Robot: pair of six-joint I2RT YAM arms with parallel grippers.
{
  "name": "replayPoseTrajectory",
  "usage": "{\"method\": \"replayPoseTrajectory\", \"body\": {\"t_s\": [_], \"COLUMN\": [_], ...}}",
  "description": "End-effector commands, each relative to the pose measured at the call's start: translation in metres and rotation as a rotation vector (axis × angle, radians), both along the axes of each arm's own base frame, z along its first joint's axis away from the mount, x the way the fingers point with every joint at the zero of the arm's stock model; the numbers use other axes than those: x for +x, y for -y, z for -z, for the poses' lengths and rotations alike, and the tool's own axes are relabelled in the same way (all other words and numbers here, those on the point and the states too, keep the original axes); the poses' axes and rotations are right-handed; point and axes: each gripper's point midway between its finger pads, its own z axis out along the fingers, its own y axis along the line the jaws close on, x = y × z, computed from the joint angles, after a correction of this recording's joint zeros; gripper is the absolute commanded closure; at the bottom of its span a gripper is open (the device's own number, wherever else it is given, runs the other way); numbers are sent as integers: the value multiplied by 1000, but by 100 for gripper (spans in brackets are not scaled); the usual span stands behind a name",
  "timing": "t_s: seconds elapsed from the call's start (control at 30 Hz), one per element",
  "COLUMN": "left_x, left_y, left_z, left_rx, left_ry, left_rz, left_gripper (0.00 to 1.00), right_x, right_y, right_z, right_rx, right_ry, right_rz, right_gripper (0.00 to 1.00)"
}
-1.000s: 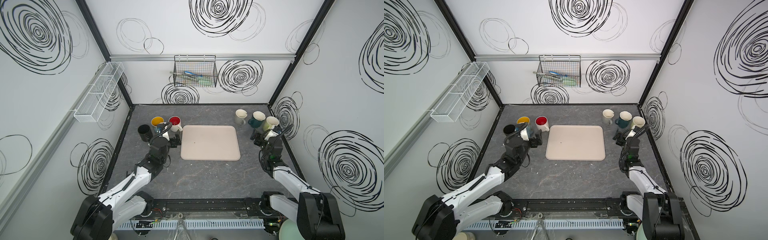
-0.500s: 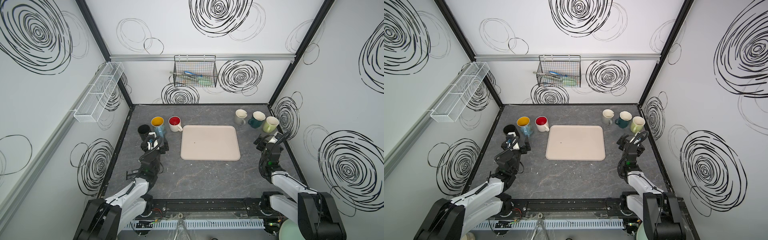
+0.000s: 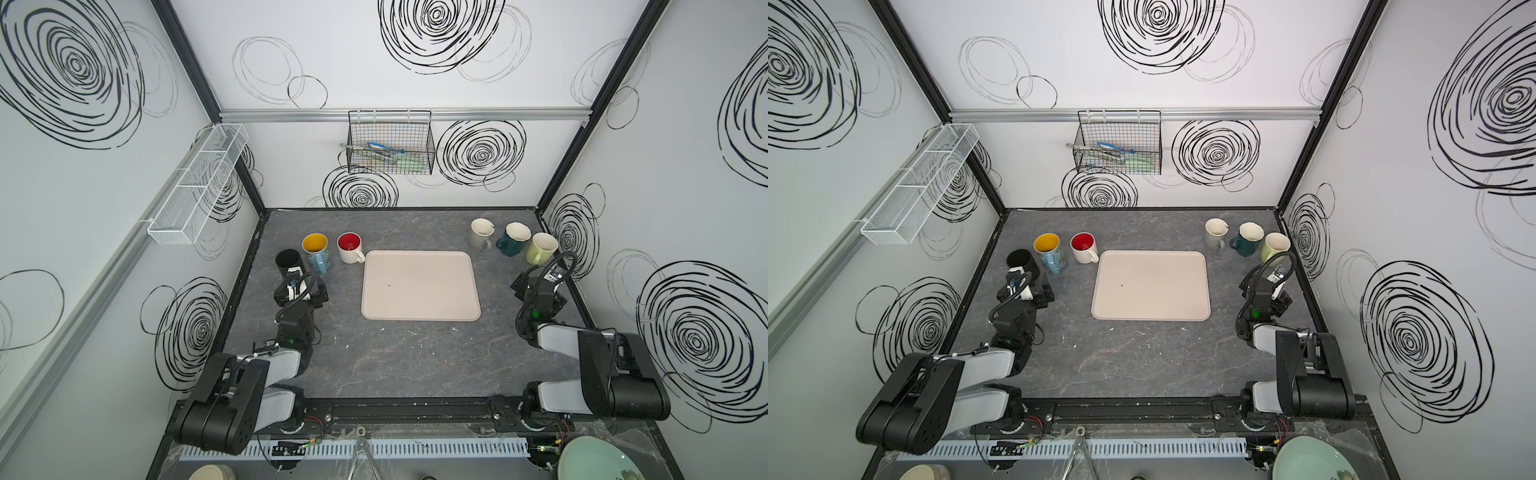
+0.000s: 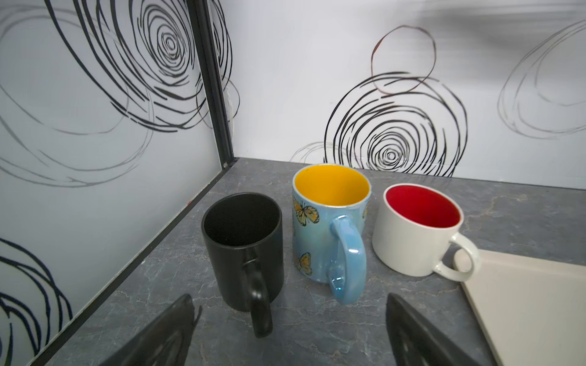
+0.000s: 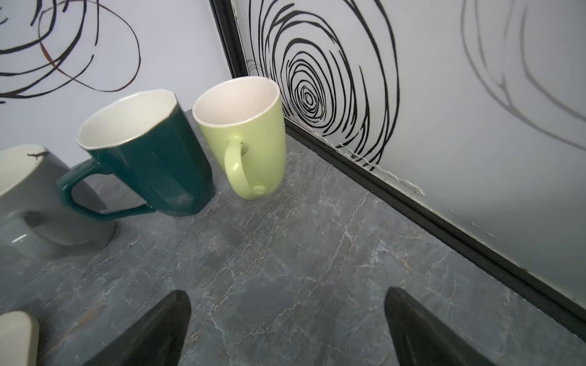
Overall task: Turn the mug right side up
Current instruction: Reset both arms
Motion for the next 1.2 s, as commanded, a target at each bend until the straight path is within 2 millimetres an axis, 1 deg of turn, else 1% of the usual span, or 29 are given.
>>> {"method": "replayPoseTrajectory", "body": {"t_s": [0.0,0.1,0.2,0.27,0.33,0.4,0.43,0.47,0.5,0.53,0.57,0.6,0.67,0.73,0.93,1.07,1.13,1.17], "left_x": [9,12,19,18,17,21,22,20,18,19,20,21,25,30,30,30,30,30], "left_y": [2,0,-4,-5,-8,-12,-12,-15,-13,-10,-9,-7,0,2,2,3,3,3], "left_z": [-33,-32,-27,-27,-27,-25,-20,-22,-23,-20,-20,-21,-18,-16,-16,-15,-16,-15], "left_rx": [-26,-32,-48,-53,-59,-69,-73,-74,-60,-56,-51,-42,-23,-18,-17,-16,-15,-13], "left_ry": [128,119,87,93,94,80,69,109,125,98,94,107,90,73,70,69,70,69], "left_rz": [28,27,20,16,7,-5,-4,-14,-6,-6,-7,5,31,36,36,36,36,36], "left_gripper": [4,4,4,4,4,4,4,4,4,4,4,4,4,4,4,4,4,4], "right_x": [1,-4,6,13,23,27,27,26,24,23,23,25,28,31,23,6,2,2], "right_y": [4,8,10,14,15,12,12,10,7,3,-4,-15,-30,-32,-33,-43,-49,-53], "right_z": [-16,-20,-18,-15,-9,-7,-8,-9,-11,-14,-16,-16,-20,-18,-23,-31,-36,-33], "right_rx": [-43,-59,-80,-82,-78,-87,-89,-89,-98,-108,-122,-148,-215,-217,-208,-220,-234,-235], "right_ry": [45,69,41,44,-20,-34,-32,-25,-14,6,17,22,13,1,47,132,164,167], "right_rz": [21,30,36,37,53,38,34,26,11,-8,-42,-95,-127,-135,-157,-235,-267,-295], "right_gripper": [0,0,0,0,0,0,0,0,0,0,0,0,0,0,0,0,0,0]}}
